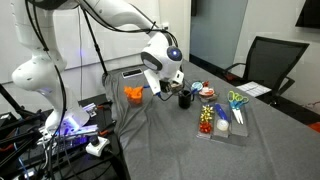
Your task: Put one wooden box from the clear container on the table.
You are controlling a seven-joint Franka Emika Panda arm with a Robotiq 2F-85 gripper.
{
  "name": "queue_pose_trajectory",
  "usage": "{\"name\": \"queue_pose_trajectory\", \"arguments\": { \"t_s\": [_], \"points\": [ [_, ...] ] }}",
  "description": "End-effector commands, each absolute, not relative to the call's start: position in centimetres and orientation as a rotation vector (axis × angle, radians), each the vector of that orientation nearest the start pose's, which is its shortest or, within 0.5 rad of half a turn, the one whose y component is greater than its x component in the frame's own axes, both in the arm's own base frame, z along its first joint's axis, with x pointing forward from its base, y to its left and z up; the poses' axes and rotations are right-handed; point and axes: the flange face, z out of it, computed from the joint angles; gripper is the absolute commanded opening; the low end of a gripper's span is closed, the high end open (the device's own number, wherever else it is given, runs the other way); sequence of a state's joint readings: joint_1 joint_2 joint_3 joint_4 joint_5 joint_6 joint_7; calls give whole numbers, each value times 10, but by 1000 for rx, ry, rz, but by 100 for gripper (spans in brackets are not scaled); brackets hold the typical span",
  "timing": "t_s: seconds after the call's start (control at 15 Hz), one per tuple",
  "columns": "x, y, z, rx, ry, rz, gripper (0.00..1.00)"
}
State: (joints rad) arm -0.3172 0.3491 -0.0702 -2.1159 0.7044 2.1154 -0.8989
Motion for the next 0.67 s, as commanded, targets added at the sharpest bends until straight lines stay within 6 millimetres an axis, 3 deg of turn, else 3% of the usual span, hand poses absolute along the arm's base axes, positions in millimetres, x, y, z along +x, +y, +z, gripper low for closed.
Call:
{"name": "queue_pose_trajectory", "arguments": {
  "t_s": [0.0,0.6],
  "points": [
    [502,-187,221,-2565,-49,-89,7],
    [489,-207,199,-2611,-8,-143,7]
  ]
}}
